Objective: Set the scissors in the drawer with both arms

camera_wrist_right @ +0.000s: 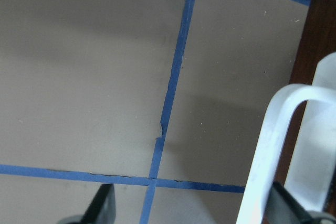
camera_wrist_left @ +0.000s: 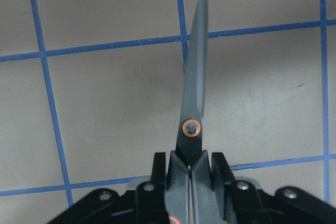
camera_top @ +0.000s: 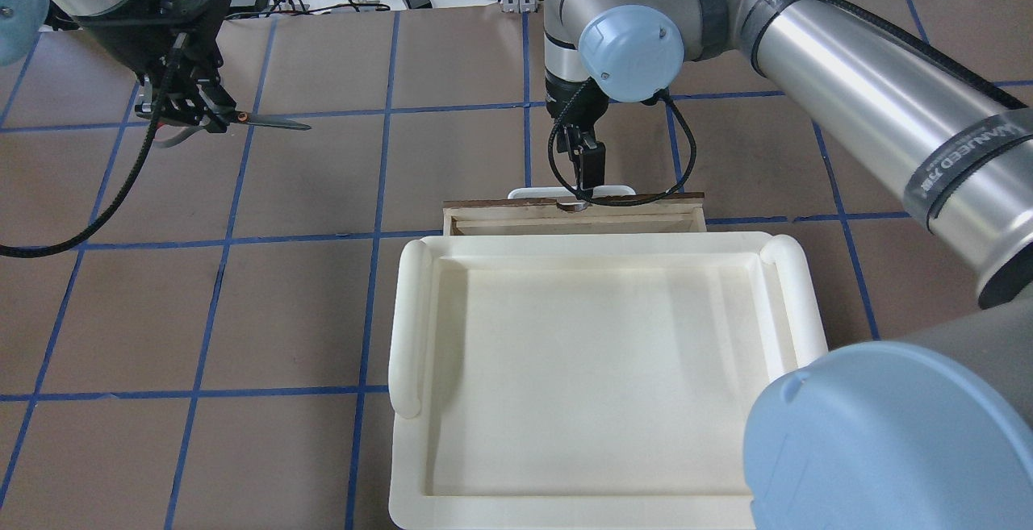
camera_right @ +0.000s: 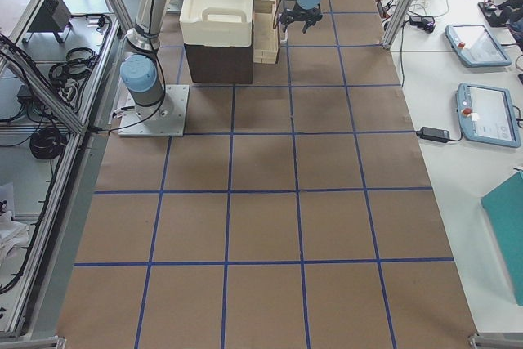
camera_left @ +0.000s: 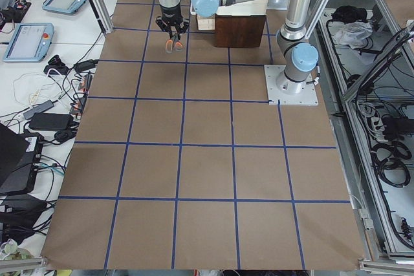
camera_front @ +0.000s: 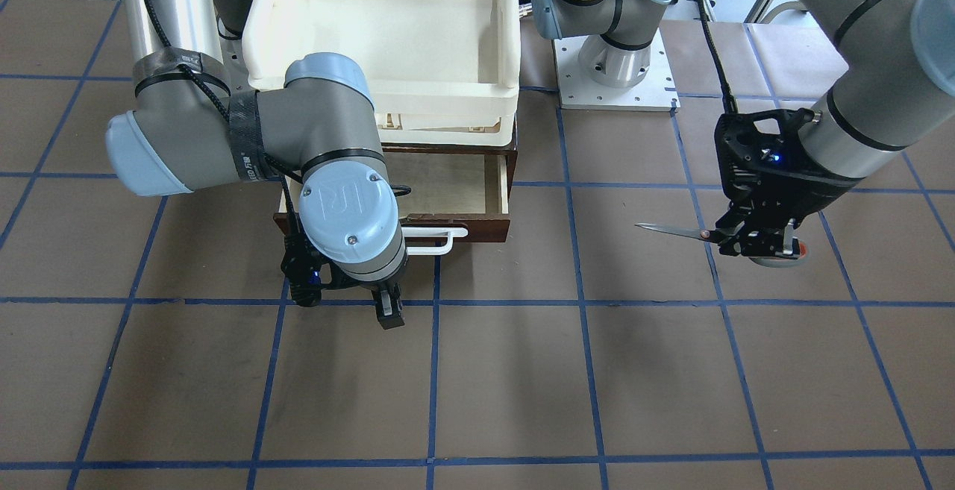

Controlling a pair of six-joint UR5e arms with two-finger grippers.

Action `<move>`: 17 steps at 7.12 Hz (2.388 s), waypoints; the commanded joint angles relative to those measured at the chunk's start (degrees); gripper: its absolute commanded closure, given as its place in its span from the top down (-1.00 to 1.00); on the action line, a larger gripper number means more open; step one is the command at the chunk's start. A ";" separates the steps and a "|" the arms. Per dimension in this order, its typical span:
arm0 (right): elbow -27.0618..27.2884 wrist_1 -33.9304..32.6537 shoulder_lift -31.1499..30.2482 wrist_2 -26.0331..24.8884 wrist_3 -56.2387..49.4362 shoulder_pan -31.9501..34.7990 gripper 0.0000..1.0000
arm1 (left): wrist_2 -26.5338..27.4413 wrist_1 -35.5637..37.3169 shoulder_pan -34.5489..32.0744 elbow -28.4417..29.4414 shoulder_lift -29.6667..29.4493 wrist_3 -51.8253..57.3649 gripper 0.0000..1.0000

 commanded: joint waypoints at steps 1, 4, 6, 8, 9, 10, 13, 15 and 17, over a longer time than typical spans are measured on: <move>-1.09 -0.04 0.40 0.14 -0.01 0.00 1.00 | -0.01 -0.17 0.09 -0.02 0.00 0.00 -1.00; -2.76 -0.12 1.80 0.32 -0.27 0.00 1.00 | -0.01 -0.26 0.09 -0.02 0.09 0.09 -1.00; -3.82 -0.04 2.60 0.32 -0.88 -0.35 1.00 | -0.01 -0.26 0.09 -0.02 0.09 0.09 -1.00; -3.91 -0.04 2.60 0.49 -2.28 -1.75 1.00 | -0.01 -0.26 0.09 -0.02 0.09 0.17 -1.00; -3.91 -0.12 2.60 0.49 -2.38 -1.84 1.00 | -0.01 -0.26 0.09 -0.10 0.09 0.17 -1.00; -3.91 -0.21 2.78 0.49 -2.38 -1.85 1.00 | -0.01 -0.26 0.17 -0.10 0.09 0.17 -1.00; -6.36 -0.91 4.09 0.40 -2.38 -1.85 1.00 | -0.01 -0.35 0.18 -0.10 0.09 0.26 -1.00; -7.07 -0.83 4.19 0.23 -2.38 -1.85 1.00 | -0.09 -0.26 0.53 -0.45 0.00 0.61 -1.00; -7.16 -0.91 4.45 0.14 -2.55 -1.93 1.00 | -0.09 -0.26 0.61 -0.54 0.00 0.61 -1.00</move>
